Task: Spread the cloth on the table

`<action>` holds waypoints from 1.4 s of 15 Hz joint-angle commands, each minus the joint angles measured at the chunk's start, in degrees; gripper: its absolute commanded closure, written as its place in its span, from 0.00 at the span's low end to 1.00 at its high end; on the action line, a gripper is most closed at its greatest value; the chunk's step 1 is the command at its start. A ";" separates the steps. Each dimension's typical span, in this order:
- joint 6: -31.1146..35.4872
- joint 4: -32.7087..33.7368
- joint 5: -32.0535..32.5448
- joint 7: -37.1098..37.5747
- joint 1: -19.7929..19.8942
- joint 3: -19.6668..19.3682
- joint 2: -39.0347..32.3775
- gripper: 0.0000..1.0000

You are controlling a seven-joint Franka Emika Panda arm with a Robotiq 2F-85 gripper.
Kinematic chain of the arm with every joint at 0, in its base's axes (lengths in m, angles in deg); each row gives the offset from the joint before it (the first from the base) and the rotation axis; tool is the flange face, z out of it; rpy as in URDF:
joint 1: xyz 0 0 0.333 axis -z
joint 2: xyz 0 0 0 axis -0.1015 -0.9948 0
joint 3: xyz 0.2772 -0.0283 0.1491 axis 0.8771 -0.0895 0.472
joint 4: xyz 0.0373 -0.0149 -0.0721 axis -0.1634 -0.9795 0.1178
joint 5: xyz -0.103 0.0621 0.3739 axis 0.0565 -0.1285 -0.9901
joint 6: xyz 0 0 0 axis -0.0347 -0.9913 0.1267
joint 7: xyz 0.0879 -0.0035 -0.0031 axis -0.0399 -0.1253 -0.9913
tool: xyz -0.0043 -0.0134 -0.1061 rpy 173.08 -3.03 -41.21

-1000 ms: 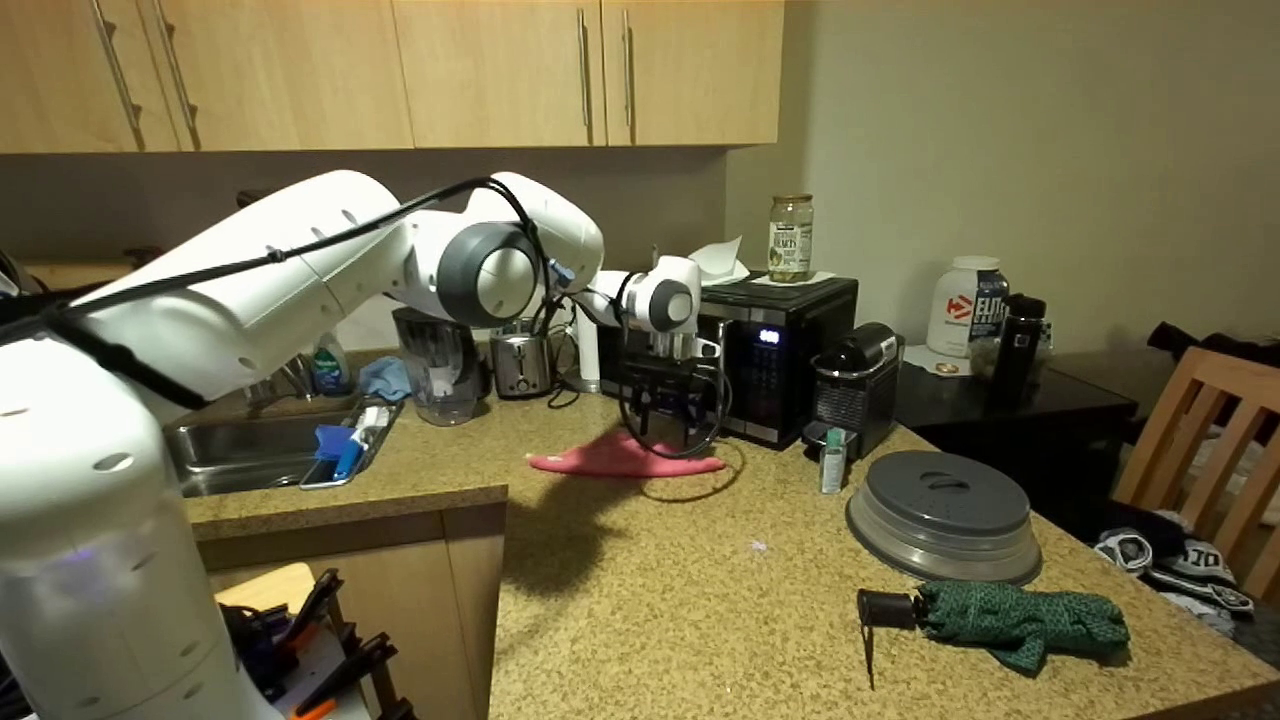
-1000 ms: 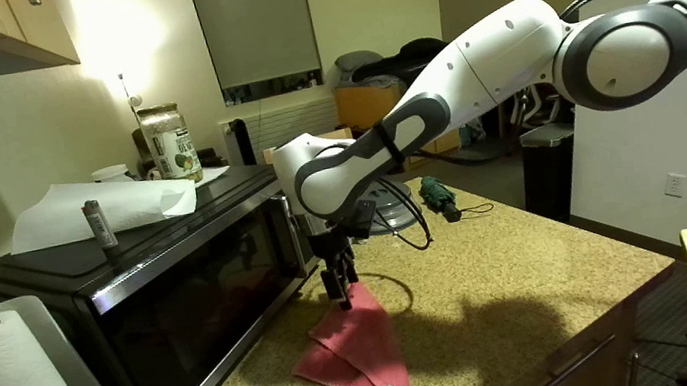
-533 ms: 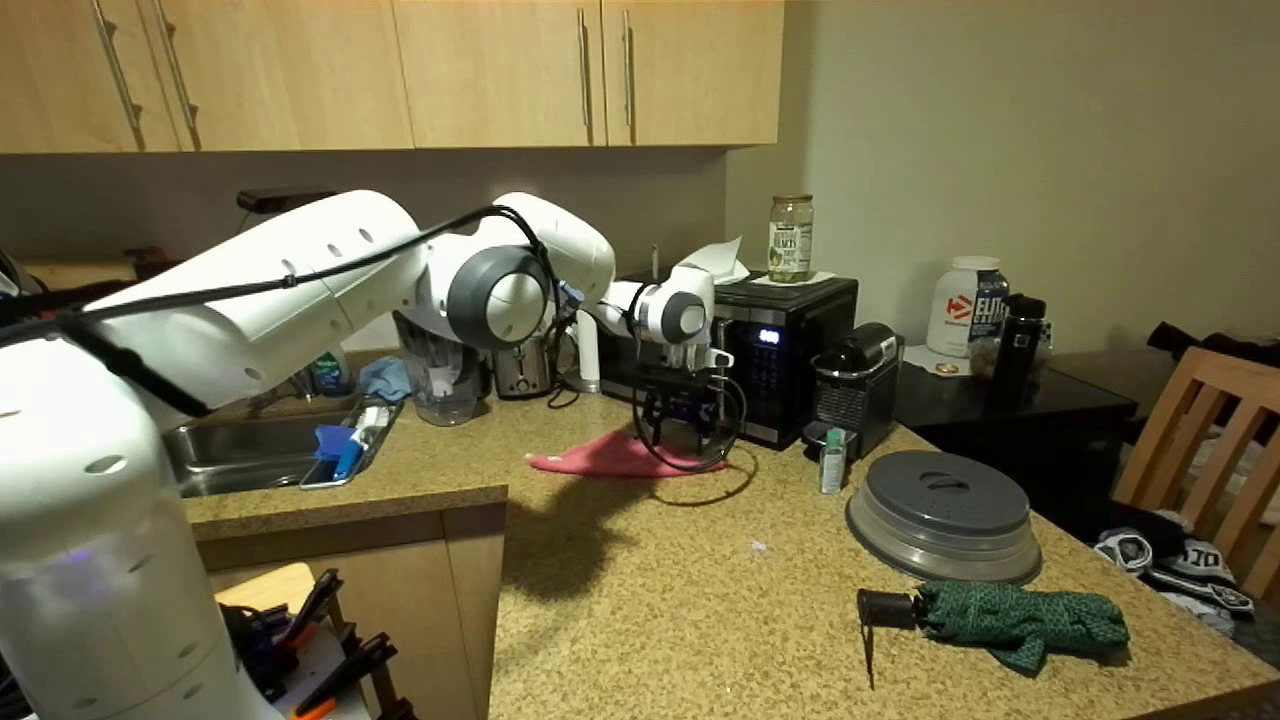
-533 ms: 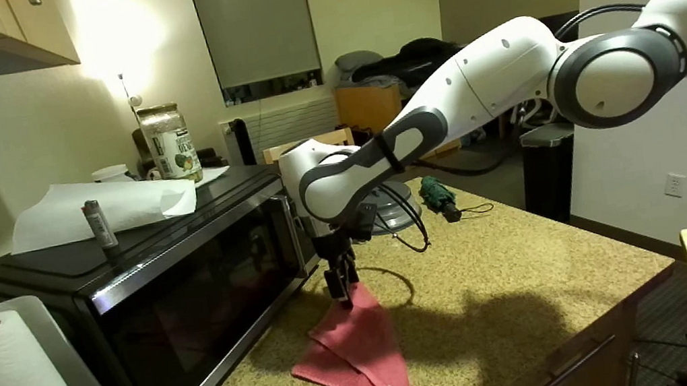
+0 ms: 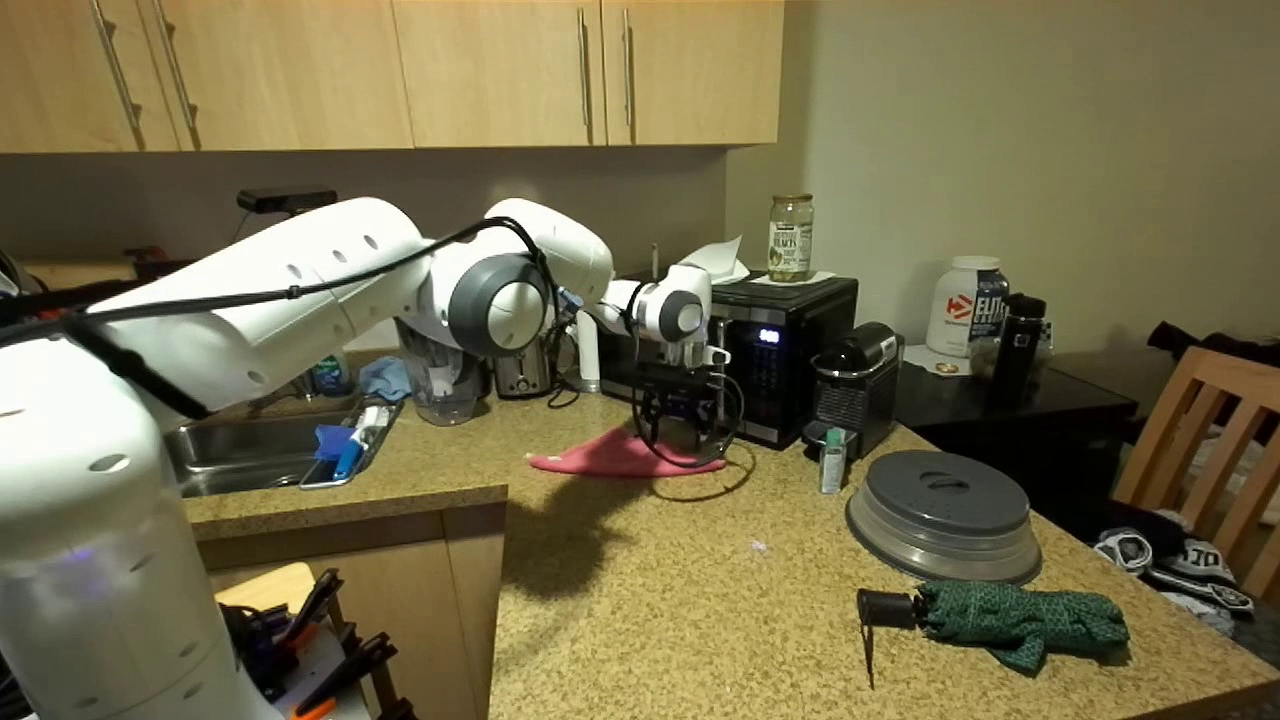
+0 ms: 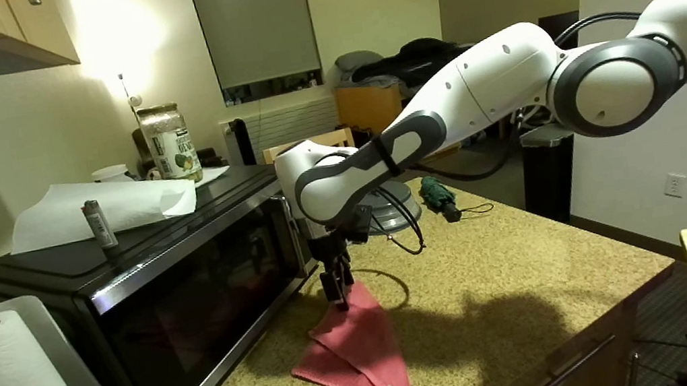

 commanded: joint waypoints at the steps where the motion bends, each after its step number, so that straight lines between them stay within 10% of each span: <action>1: -2.55 4.16 0.09 -2.40 -1.21 0.93 -2.16 0.00; 4: -3.59 6.06 0.27 -2.56 -2.42 1.25 -3.23 0.00; 5: -3.94 6.52 0.32 -2.48 -2.73 1.18 -3.46 0.25; 16: -3.64 8.71 0.18 -1.96 -3.25 0.94 -3.07 0.92; 21: -3.67 8.88 -0.07 -1.85 -3.01 1.06 -2.84 0.96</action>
